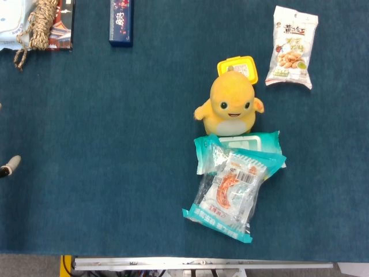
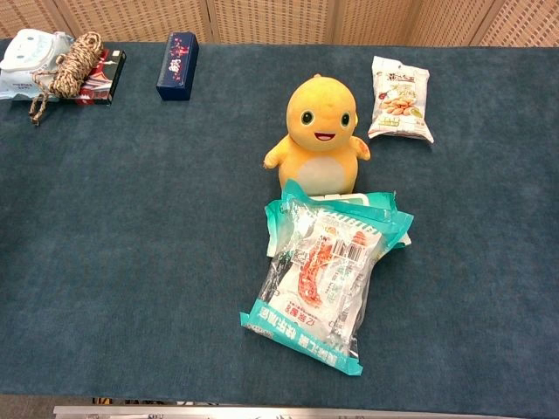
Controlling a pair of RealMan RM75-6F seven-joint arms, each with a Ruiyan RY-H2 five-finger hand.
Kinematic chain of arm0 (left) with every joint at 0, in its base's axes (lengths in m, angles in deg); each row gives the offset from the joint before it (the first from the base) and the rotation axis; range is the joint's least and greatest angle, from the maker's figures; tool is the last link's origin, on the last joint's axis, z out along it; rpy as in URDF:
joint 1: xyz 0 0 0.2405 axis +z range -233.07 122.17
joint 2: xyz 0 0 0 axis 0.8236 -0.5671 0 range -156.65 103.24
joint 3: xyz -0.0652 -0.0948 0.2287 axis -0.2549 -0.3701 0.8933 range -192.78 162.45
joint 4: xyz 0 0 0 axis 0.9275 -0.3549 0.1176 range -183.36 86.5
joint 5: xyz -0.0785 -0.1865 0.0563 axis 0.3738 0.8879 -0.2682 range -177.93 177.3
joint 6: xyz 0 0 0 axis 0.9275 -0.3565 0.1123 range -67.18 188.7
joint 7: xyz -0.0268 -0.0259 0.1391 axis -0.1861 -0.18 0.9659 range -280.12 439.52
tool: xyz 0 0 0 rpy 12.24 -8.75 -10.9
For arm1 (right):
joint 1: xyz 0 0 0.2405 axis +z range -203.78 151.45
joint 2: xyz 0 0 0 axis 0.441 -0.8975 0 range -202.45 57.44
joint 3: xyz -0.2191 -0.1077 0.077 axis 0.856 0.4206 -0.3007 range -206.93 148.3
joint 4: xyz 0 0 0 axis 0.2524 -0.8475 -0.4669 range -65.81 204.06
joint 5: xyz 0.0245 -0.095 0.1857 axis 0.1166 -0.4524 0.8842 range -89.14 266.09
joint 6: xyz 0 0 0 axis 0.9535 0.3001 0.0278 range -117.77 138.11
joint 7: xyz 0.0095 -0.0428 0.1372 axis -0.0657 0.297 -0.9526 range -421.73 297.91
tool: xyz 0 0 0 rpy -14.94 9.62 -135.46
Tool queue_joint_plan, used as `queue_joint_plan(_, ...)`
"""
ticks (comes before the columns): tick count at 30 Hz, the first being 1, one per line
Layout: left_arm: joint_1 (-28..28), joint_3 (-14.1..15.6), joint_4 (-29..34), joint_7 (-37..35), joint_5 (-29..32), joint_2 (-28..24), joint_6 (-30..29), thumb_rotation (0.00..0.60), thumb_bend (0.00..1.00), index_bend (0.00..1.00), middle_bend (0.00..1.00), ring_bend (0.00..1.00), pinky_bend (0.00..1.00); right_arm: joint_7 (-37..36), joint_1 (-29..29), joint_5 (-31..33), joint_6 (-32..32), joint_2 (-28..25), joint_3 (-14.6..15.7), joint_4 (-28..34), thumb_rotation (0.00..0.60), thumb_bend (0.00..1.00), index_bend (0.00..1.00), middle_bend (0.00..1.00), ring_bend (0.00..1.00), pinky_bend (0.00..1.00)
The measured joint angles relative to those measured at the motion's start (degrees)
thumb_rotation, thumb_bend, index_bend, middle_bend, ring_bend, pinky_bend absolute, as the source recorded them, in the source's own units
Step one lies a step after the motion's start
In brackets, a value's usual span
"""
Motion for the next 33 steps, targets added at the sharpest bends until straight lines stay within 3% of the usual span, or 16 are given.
queue_joint_plan(15, -0.1, -0.1, -0.2, -0.2, 0.2, 0.0, 0.2, 0.600, 0.00, 0.19, 0.12, 0.09, 0.00, -1.2, 2.2, -2.1, -2.0, -0.4, 0.5, 0.8, 0.514, 0.00, 0.13, 0.14, 0.00, 0.00)
queue_joint_plan(26, -0.1, -0.1, -0.2, -0.1, 0.2, -0.1, 0.1, 0.600, 0.00, 0.19, 0.12, 0.09, 0.00, -3.5, 8.3, -4.9, -7.7, 0.3, -0.2, 1.8, 0.513, 0.00, 0.13, 0.14, 0.00, 0.00)
queue_joint_plan(29, 0.1, 0.0, -0.2, -0.2, 0.2, -0.1, 0.0, 0.600, 0.00, 0.19, 0.12, 0.09, 0.00, -3.6, 10.6, -5.5, -9.9, 1.1, -0.7, 2.3, 0.498, 0.00, 0.13, 0.14, 0.00, 0.00)
queue_joint_plan(33, 0.3, 0.1, -0.2, -0.4, 0.1, -0.2, -0.2, 0.600, 0.00, 0.19, 0.12, 0.09, 0.00, -4.1, 13.8, -5.3, -13.5, 2.1, -1.5, 3.1, 0.425, 0.00, 0.13, 0.14, 0.00, 0.00)
